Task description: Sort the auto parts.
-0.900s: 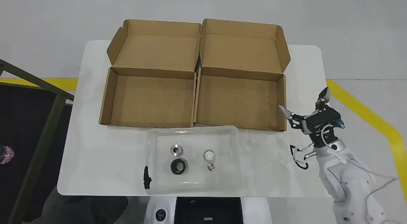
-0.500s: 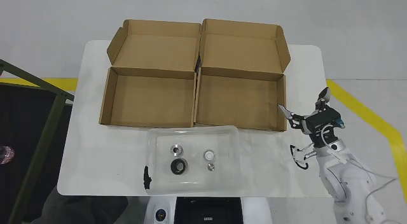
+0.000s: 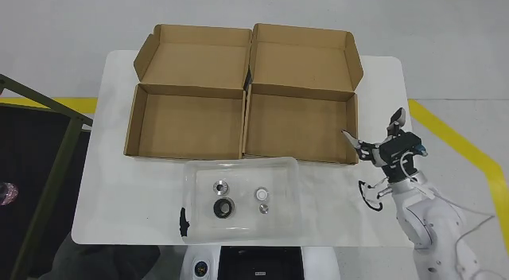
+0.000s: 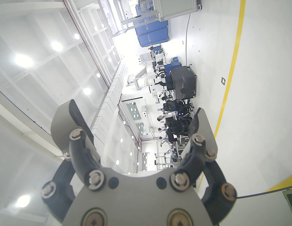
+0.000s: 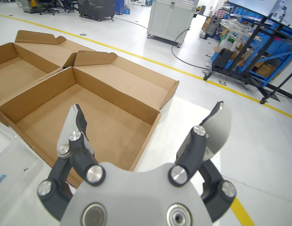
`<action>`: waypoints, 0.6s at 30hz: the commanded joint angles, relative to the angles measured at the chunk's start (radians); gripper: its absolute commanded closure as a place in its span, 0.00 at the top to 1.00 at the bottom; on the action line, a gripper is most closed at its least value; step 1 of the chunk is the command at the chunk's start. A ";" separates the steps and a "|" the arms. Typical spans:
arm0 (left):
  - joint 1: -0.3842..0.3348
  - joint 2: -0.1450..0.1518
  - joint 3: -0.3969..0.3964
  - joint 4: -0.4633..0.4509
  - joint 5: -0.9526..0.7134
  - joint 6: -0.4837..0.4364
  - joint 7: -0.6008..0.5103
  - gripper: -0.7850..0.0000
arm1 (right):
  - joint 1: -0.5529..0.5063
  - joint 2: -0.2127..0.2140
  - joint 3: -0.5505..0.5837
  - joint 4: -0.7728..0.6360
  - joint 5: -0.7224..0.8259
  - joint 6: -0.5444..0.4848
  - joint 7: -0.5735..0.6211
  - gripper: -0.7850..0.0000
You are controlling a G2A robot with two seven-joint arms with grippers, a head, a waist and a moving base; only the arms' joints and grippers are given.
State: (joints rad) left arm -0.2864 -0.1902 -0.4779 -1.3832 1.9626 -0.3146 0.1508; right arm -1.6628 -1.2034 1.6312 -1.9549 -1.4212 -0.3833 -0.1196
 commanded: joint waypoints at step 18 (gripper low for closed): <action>0.000 0.000 0.000 0.000 0.000 0.000 0.000 1.00 | 0.194 0.017 -0.171 0.048 0.158 -0.406 0.202 1.00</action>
State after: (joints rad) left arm -0.2864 -0.1902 -0.4779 -1.3832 1.9626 -0.3146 0.1508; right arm -1.4774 -1.1882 1.4654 -1.9074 -1.2739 -0.7661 0.0683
